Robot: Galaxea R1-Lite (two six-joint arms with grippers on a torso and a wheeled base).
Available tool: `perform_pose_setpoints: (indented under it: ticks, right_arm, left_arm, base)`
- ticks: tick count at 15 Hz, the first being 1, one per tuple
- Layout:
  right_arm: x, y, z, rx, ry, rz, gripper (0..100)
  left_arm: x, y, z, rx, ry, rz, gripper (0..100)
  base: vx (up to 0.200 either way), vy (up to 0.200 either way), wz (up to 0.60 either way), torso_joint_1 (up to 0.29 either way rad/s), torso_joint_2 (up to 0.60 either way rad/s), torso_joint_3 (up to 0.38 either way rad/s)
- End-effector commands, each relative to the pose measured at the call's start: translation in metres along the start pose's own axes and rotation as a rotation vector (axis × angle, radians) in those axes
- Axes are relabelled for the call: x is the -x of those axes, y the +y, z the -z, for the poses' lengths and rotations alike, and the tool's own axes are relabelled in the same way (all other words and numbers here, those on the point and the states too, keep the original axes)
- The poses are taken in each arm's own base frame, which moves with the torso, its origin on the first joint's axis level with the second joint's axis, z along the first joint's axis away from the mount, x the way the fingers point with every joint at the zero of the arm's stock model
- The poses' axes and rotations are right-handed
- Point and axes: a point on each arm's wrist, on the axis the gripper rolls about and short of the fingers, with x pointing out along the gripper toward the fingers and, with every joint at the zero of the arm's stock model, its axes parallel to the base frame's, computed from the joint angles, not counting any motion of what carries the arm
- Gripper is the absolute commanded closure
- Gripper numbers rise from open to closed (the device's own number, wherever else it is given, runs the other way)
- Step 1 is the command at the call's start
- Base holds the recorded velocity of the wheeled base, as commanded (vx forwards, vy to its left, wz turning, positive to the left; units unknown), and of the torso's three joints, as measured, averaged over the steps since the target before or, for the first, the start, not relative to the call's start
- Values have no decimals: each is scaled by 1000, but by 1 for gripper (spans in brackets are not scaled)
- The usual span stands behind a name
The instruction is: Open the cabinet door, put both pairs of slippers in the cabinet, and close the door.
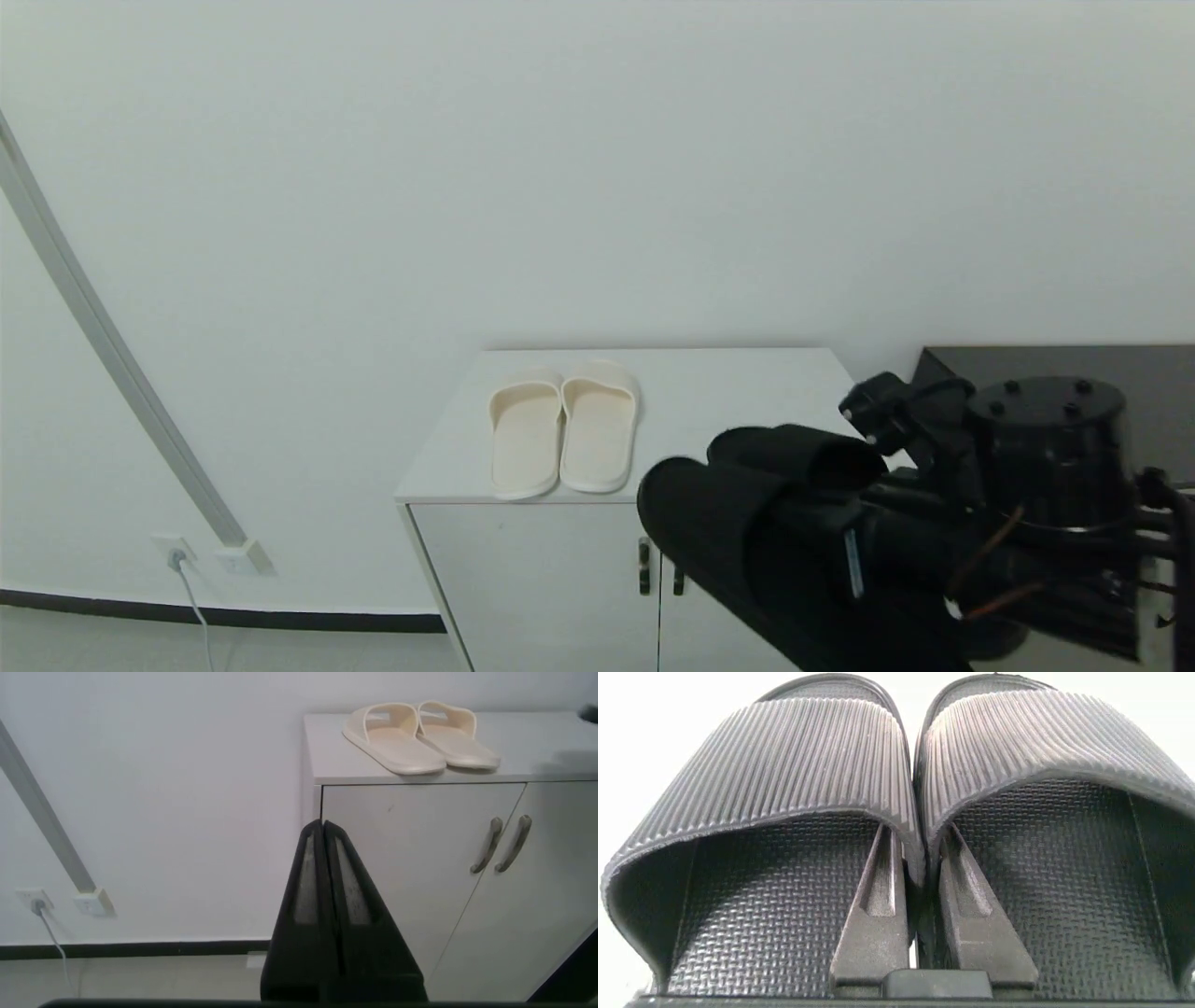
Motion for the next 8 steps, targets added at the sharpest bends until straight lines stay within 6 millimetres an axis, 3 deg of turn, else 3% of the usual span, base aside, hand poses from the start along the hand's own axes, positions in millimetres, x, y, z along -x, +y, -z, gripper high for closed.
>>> perform_pose_setpoints:
  ticks: [1,6,8]
  right_arm:
    - [48,10,-3,22,-49,-103,100]
    - [52,11,-4,25,-60,-106,100]
    - [49,10,-1,33,-42,-100,100]
  left_arm:
    - [0,0,0,0,1,-1,100]
    - [0,0,0,0,1,1,100]
    - [0,0,0,0,1,2,100]
  base:
    - [0,0,0,0,0,0]
    - [0,0,0,0,0,0]
    - [-200,0,0,5,2,0]
